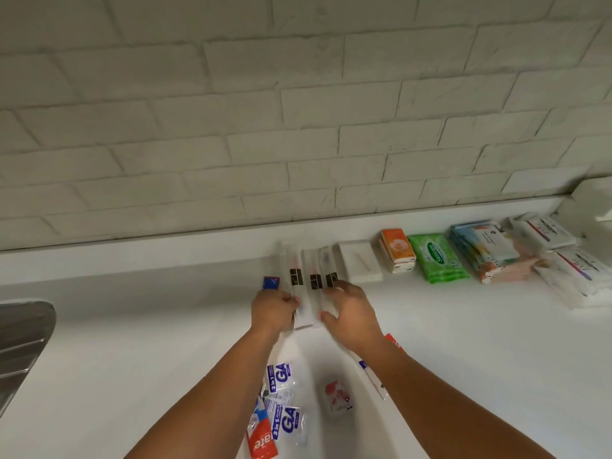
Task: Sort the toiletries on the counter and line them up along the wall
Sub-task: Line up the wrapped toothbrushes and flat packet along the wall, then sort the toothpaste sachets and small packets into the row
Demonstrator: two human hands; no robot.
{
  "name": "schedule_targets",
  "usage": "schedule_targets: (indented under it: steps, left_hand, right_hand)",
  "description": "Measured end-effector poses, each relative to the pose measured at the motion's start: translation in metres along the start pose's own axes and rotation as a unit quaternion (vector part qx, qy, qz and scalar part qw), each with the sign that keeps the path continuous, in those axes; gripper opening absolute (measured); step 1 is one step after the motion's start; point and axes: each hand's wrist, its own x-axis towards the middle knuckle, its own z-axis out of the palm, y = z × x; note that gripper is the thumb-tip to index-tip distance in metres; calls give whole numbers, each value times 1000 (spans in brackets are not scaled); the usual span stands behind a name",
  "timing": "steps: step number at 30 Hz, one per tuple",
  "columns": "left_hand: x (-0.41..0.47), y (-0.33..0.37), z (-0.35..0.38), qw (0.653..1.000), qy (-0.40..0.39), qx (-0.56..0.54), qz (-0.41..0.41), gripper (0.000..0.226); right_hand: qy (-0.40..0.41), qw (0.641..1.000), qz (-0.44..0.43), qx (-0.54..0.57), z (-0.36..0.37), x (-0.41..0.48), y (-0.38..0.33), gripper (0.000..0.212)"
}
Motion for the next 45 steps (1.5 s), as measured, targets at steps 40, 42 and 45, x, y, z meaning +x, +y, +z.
schedule_targets:
  steps: [40,42,45]
  left_hand:
    - [-70,-101,-62,911,-45,310,268,43]
    - [-84,-113,-68,902,-69,332,267,54]
    - [-101,-126,-72,884,-81,373,271,64]
  right_hand:
    - [-99,987,-110,-61,54,-133,-33,72]
    - [-84,990,-95,-69,60,-153,-39,69]
    - [-57,994,-58,-69,72,-180,-51,67]
